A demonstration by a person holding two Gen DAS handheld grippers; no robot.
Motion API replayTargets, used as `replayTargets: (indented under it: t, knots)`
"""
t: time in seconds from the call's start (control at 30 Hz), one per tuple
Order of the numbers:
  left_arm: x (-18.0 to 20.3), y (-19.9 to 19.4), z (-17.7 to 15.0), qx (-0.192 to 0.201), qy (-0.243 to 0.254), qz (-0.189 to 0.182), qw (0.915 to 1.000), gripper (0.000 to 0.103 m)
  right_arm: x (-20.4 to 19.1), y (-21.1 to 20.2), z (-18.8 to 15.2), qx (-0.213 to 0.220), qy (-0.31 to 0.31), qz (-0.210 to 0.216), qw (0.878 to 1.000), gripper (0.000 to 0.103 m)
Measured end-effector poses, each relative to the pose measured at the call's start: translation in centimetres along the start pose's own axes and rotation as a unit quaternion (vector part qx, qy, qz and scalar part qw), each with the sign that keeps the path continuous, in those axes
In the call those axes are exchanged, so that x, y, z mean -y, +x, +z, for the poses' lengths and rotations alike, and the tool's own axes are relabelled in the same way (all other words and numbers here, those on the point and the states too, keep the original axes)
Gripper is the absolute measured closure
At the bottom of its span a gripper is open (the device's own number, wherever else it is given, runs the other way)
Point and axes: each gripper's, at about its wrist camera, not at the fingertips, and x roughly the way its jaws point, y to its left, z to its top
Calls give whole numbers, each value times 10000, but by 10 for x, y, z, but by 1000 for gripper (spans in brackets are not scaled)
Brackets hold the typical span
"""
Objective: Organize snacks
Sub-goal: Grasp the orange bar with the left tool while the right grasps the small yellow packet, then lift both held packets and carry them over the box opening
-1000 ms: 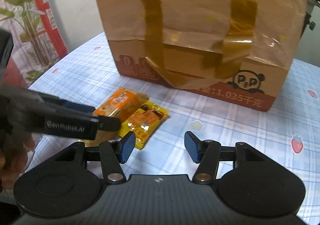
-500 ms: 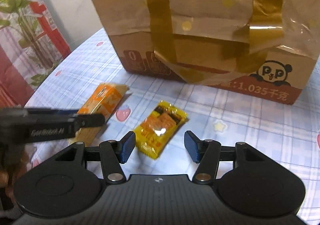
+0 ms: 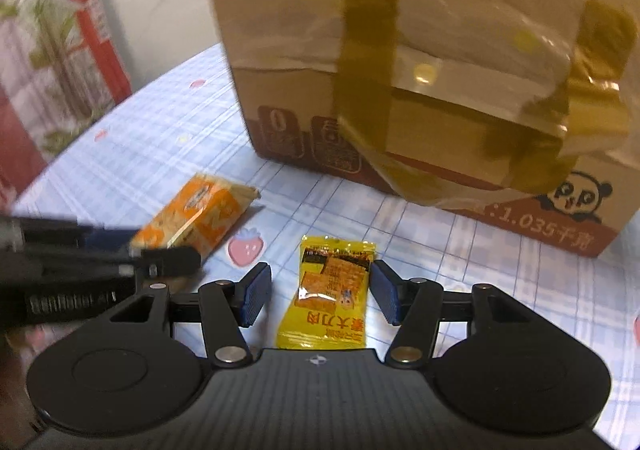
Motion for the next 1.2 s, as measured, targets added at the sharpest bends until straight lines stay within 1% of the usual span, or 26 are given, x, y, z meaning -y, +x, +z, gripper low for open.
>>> replayTargets:
  t: [0.1,0.23,0.3,0.4,0.63,0.7,0.8,0.93,0.97,1.07,1.2]
  knots:
    - [2,-1,-2,38,27,25,10000,61,-2,-4,-9,145,-115,-49,9998,46]
    - [3,-1,-4,95,60,52,9999,61,8,-8,-16,385,85,-49,9992,62]
    - [4,-2,-5,113,96,62,9999,62,11,-9,-22,545,95,0,9985,64]
    - [4,-3,-6,120,139,73,9998,62,8,-10,-27,694,-55,-30,9976,65]
    - [8,-3,-5,120,285,188,9993,62,8,-11,-29,725,-110,-42,9973,65]
    - [8,-3,-4,101,294,195,9993,63,8,-11,-29,728,-114,-44,9973,65]
    - [6,-5,-3,44,247,179,9995,64,9,-12,-30,715,-70,-23,9974,66]
    - [5,-11,-5,20,160,157,9997,65,16,-16,-28,648,153,57,9978,68]
    - [4,-13,-6,51,146,162,9997,65,18,-19,-27,659,249,77,9975,69]
    - [4,-23,-4,177,102,153,9997,65,27,-32,-25,866,451,83,9952,69]
    - [8,-39,6,406,109,120,9990,65,27,-52,-23,1113,249,48,9935,69]
